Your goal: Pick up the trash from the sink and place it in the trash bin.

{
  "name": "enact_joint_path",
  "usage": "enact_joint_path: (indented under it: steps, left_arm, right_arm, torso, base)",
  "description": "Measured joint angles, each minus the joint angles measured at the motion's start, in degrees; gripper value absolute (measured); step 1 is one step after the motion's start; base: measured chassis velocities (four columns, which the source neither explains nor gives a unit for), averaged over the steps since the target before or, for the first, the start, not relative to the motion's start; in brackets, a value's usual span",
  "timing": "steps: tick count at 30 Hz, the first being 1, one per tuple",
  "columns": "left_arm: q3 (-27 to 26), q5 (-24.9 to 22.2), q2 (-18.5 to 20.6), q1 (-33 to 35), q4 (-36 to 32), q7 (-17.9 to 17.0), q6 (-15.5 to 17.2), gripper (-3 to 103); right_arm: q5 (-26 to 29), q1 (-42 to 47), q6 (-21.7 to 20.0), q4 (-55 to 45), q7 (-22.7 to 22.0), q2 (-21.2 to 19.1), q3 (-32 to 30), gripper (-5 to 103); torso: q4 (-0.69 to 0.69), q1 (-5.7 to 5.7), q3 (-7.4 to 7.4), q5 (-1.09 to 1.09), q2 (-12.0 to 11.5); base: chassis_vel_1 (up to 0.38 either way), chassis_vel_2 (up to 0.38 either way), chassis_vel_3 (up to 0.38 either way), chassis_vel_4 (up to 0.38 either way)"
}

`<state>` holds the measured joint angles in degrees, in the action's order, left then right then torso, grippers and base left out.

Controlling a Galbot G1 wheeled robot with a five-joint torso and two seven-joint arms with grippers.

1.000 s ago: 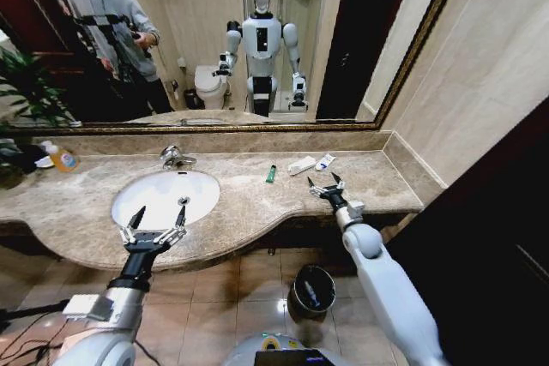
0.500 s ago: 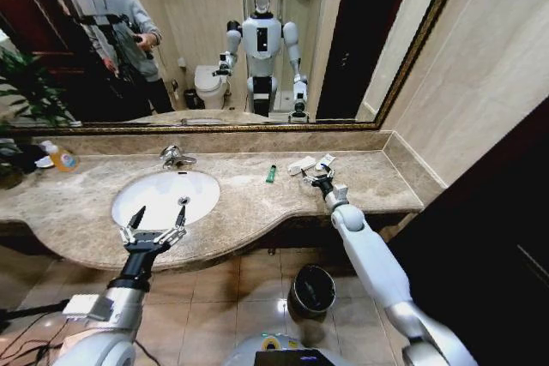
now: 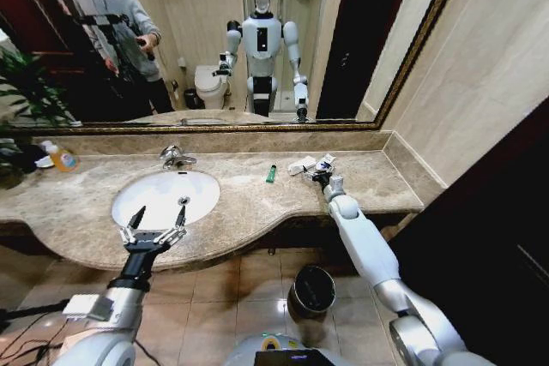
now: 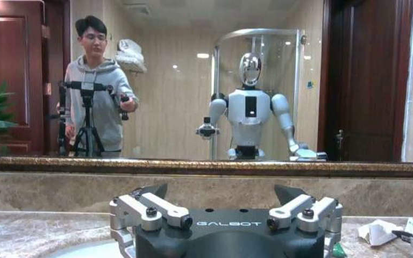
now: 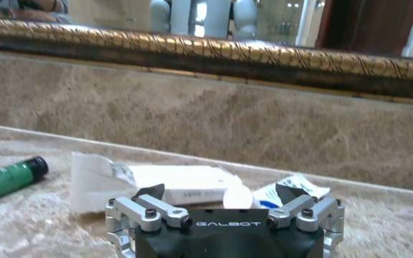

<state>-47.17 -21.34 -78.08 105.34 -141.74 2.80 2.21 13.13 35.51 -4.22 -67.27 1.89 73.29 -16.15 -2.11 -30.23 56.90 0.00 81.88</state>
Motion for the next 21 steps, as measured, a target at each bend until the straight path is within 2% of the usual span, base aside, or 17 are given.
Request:
enact_joint_path:
  steps: [6, 7, 16, 18, 21]
  left_arm:
    - [0.0, 0.0, 0.0, 0.0, 0.0, 0.0, 0.0, 100]
    - [0.0, 0.0, 0.0, 0.0, 0.0, 0.0, 0.0, 100]
    - [0.0, 0.0, 0.0, 0.0, 0.0, 0.0, 0.0, 100]
    - [0.0, 0.0, 0.0, 0.0, 0.0, 0.0, 0.0, 100]
    - [0.0, 0.0, 0.0, 0.0, 0.0, 0.0, 0.0, 100]
  right_arm:
    - [0.4, -0.1, -0.7, 0.6, -0.4, -0.4, -0.2, 100]
    - [0.4, 0.0, -0.7, 0.6, -0.5, -0.6, -0.6, 103]
    - [-0.2, 0.7, -0.6, 0.2, -1.4, -1.4, -2.7, 77]
    - [-0.4, 0.8, -0.5, 0.1, -1.3, -1.4, -2.7, 77]
    - [-1.0, 1.0, -0.5, -0.1, -0.9, -1.3, -2.1, 65]
  torso:
    - [-0.01, 0.00, 0.00, 0.01, 0.0]
    - [-0.01, 0.00, 0.00, 0.00, 0.0]
    - [0.00, 0.00, 0.00, 0.01, 0.0]
    - [0.00, 0.00, 0.00, 0.00, 0.0]
    - [0.00, 0.00, 0.00, 0.01, 0.0]
  base:
    - [0.000, 0.000, 0.000, 0.000]
    - [0.000, 0.000, 0.000, 0.000]
    - [0.000, 0.000, 0.000, 0.000]
    - [0.000, 0.000, 0.000, 0.000]
    - [0.000, 0.000, 0.000, 0.000]
